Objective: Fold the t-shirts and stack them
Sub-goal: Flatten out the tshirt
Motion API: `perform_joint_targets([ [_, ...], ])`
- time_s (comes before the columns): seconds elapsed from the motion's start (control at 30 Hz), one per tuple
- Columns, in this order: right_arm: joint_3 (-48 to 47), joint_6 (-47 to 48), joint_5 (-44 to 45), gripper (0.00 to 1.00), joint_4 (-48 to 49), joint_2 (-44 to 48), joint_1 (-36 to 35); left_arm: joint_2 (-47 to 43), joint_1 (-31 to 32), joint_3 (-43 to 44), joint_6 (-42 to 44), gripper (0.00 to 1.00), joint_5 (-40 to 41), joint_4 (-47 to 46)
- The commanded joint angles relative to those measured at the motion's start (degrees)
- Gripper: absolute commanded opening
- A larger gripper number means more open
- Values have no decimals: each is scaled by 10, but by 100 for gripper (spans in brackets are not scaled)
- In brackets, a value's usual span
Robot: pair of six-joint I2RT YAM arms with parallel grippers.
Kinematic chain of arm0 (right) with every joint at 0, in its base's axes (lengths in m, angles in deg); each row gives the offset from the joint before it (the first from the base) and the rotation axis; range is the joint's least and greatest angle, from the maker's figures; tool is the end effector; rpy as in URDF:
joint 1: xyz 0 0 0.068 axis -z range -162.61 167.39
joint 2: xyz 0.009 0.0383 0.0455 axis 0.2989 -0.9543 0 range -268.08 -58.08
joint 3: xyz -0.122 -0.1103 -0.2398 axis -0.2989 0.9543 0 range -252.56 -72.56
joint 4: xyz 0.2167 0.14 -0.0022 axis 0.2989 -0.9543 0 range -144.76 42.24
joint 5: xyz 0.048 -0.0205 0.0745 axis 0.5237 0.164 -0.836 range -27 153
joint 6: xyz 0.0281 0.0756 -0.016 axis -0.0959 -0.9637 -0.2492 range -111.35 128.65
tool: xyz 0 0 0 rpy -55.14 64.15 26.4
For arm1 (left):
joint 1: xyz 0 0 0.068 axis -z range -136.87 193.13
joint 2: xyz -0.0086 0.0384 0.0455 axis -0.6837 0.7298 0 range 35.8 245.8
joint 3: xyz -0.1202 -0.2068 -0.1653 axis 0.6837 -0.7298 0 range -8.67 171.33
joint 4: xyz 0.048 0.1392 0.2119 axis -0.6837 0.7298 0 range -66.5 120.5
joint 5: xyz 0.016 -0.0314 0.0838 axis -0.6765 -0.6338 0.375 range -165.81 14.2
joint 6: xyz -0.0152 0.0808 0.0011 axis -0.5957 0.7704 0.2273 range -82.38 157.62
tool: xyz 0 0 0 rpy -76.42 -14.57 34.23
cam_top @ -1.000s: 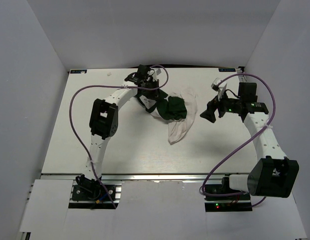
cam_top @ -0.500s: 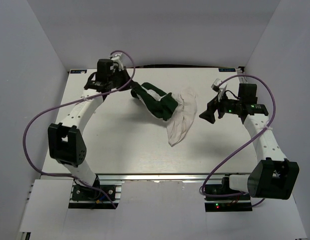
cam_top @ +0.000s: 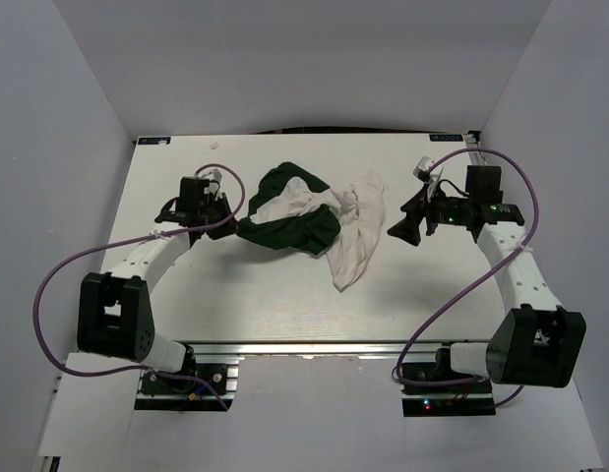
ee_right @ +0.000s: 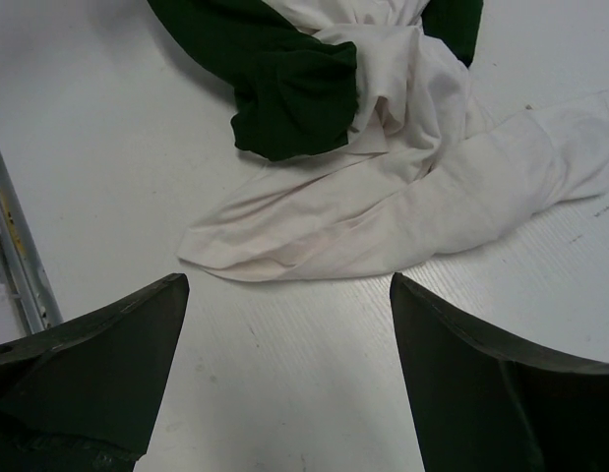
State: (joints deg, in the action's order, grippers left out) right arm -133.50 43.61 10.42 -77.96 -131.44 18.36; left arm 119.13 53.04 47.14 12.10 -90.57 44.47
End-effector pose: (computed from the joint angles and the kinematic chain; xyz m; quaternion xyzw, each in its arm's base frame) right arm 0.2752 0.0522 0.3113 -0.4102 0.7331 0.2746 0.4678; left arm 0.3158 -0.0736 0.2286 -0.0808 0.9250 -0.2214 0.2982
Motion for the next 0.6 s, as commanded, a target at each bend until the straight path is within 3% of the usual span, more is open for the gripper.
perform_joint_targets([
  [0.0, 5, 5, -36, 89, -14, -16, -9, -26, -2, -36, -1, 0, 75, 24],
  [0.1, 10, 6, -33, 89, -7, -20, -40, -40, -9, -56, -11, 0, 118, 22],
  [0.27, 3, 8, -29, 89, -2, -38, -63, -21, -16, -47, -7, 3, 106, 34],
  [0.3, 1, 6, -29, 89, -1, -42, -65, -19, -16, -45, -9, 20, 95, 39],
  [0.37, -1, 7, -30, 89, 0, -45, -65, -29, -17, -47, -14, 39, 93, 42],
  [0.5, 4, 24, -31, 89, -3, -42, -65, -82, -17, -38, -25, 64, 91, 45],
  [0.57, 6, 28, -31, 89, -4, -42, -68, -96, -17, -27, -30, 65, 84, 46],
])
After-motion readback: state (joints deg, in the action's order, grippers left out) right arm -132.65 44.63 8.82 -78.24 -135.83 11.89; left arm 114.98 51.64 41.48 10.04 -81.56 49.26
